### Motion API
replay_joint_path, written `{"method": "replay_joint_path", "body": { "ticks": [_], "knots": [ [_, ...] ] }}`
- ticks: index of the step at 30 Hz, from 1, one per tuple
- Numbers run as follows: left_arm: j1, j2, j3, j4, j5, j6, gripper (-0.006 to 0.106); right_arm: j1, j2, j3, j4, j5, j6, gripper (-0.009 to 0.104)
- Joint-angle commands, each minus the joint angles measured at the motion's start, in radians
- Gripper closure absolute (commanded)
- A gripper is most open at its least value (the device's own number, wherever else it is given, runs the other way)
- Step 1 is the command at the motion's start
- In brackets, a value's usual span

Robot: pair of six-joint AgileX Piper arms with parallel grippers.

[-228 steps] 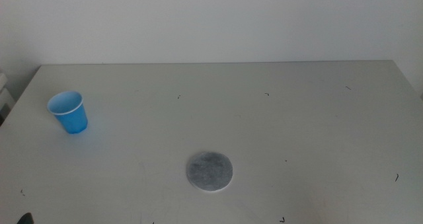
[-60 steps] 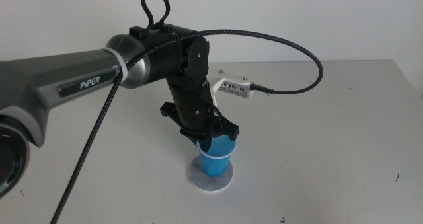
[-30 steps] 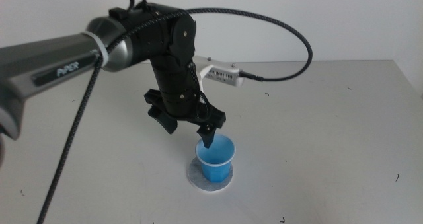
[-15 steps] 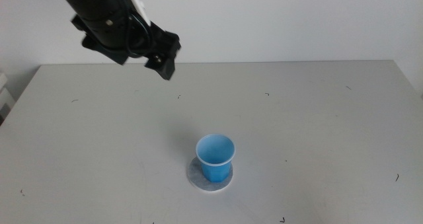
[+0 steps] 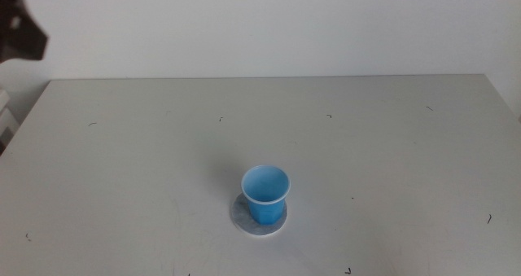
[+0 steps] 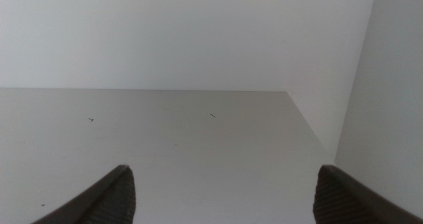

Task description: Place an empty cup on a cup mat.

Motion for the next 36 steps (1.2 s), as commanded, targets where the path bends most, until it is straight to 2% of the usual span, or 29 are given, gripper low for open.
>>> {"method": "replay_joint_path", "body": {
  "ticks": [1,5,9,22,28,31,33,36],
  "knots": [
    [0.088,-0.093,0.058,-0.024,0.030,-0.041,-0.005,0.002,-0.019,-0.012,-0.009,-0.078,-0.008,0.001],
    [0.228,-0.229,0.216,-0.021,-0.048,-0.051,-0.005,0.002,-0.019,-0.012,-0.009,-0.078,-0.008,0.001],
    [0.293,-0.369,0.412,-0.009,-0.213,-0.050,-0.005,0.002,-0.019,-0.012,-0.009,-0.078,-0.008,0.001],
    [0.306,-0.830,1.163,-0.002,-1.032,-0.051,-0.005,0.002,-0.019,-0.012,-0.009,-0.078,-0.008,0.001],
    [0.305,-0.947,1.451,-0.017,-1.309,-0.055,-0.005,0.002,-0.019,-0.012,-0.009,-0.078,-0.008,0.001],
    [0.293,-0.991,1.538,-0.038,-1.391,-0.059,-0.005,0.002,-0.019,-0.012,-0.009,-0.078,-0.008,0.001],
    [0.284,-1.016,1.523,-0.040,-1.301,-0.059,-0.005,0.002,-0.019,-0.012,-0.009,-0.078,-0.008,0.001],
    [0.284,-1.053,1.530,-0.046,-1.287,-0.059,-0.005,0.002,-0.019,-0.012,-0.009,-0.078,-0.008,0.001]
  ]
}}
